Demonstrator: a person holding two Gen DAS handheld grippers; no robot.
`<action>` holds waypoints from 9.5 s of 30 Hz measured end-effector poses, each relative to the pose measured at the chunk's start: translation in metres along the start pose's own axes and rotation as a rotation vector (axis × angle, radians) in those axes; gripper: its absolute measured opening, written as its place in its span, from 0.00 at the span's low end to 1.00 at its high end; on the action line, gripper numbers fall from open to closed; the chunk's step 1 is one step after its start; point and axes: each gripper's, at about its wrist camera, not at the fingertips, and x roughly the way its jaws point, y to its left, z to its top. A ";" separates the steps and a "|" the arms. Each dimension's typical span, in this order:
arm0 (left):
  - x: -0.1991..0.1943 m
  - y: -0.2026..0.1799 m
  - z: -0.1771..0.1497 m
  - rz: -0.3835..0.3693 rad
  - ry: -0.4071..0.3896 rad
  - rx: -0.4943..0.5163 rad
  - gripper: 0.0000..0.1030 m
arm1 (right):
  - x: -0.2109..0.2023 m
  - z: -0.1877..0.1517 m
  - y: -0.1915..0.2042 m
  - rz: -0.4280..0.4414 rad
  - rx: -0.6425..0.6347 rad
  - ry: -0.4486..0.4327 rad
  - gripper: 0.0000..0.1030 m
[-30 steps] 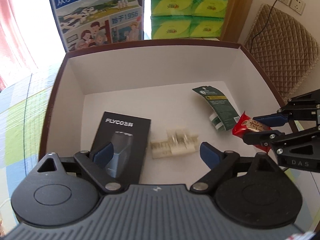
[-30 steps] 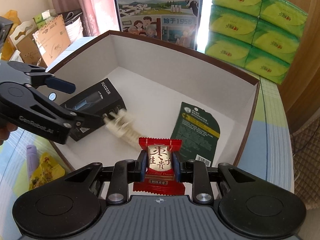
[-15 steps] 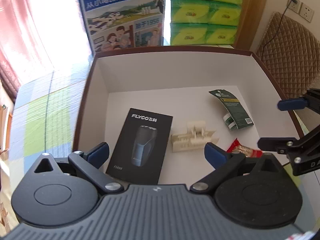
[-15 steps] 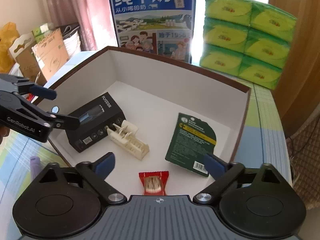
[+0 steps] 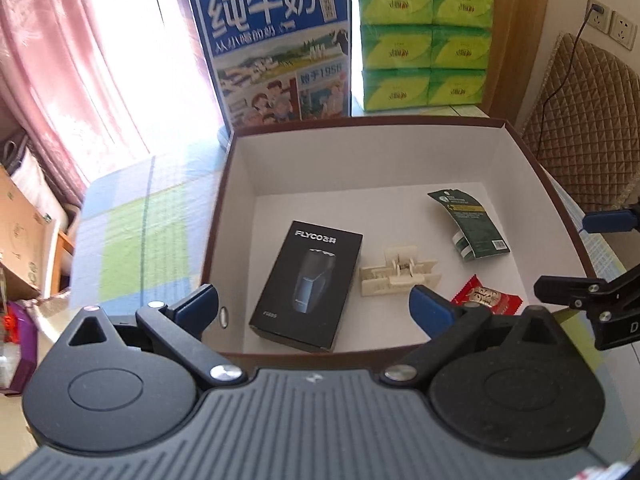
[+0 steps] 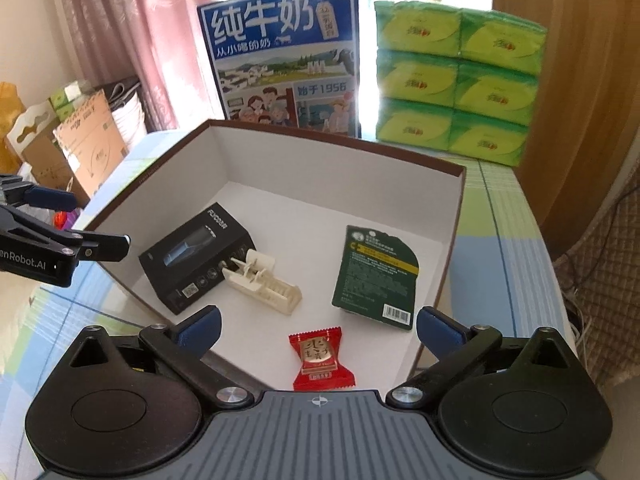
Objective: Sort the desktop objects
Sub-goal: 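Release the clip and candy packet into the box with both tools, then withdraw both tools from the box toward the loose items on the table, then grasp the clear floss pack with the right tool while the left tool grasps the purple tube, then lift and carry the purple tube and floss pack over the brown box with both tools, then open both tools to drop the tube and floss pack into the box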
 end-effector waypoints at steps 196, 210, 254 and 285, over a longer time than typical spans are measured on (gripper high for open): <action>-0.046 0.048 -0.216 -0.096 0.115 -0.199 0.28 | -0.030 -0.154 0.023 -0.057 -0.040 0.136 0.26; -0.072 0.047 -0.191 -0.117 0.022 -0.219 0.28 | -0.055 -0.133 0.032 -0.030 -0.036 0.063 0.26; -0.012 0.017 0.018 -0.288 -0.143 -0.170 0.28 | 0.005 0.037 0.011 0.099 -0.062 -0.068 0.26; 0.146 0.009 0.093 -0.129 0.076 -0.168 0.40 | 0.138 0.072 -0.016 0.036 -0.033 0.074 0.26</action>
